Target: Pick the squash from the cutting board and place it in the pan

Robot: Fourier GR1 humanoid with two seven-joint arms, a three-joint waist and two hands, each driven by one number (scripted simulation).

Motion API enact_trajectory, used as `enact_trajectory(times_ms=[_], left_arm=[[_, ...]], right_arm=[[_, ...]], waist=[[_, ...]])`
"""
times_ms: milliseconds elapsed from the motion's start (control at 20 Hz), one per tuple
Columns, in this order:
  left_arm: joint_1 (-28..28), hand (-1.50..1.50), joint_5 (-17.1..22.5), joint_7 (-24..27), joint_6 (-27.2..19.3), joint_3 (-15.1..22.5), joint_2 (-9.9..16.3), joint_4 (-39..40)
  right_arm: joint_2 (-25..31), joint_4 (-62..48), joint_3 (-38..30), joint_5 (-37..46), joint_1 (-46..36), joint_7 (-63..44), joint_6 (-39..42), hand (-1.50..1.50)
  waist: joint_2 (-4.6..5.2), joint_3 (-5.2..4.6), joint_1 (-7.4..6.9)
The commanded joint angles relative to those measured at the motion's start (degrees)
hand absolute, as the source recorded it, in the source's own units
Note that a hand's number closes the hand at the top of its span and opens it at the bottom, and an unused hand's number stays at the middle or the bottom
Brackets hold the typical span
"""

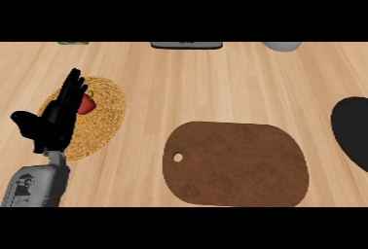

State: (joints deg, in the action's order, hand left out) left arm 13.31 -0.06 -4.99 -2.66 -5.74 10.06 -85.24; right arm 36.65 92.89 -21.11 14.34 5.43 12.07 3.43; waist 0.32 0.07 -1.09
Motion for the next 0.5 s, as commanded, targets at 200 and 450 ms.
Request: enact_trajectory(times_ms=[200, 450], left_arm=[[2.1, 0.00, -0.5, 0.2, 0.5, 1.4, -0.8, 0.9], [2.5, 0.00, 0.3, -1.0, 0.6, 0.8, -0.5, -0.3]], right_arm=[[6.8, -34.3, -2.2, 9.5, -16.9, 14.2, -8.6, 1.50], [4.6, -53.0, -0.9, 13.2, -26.0, 21.8, -15.3, 1.50]], waist=[[0.67, 0.22, -2.14], [0.68, 0.28, -2.52]])
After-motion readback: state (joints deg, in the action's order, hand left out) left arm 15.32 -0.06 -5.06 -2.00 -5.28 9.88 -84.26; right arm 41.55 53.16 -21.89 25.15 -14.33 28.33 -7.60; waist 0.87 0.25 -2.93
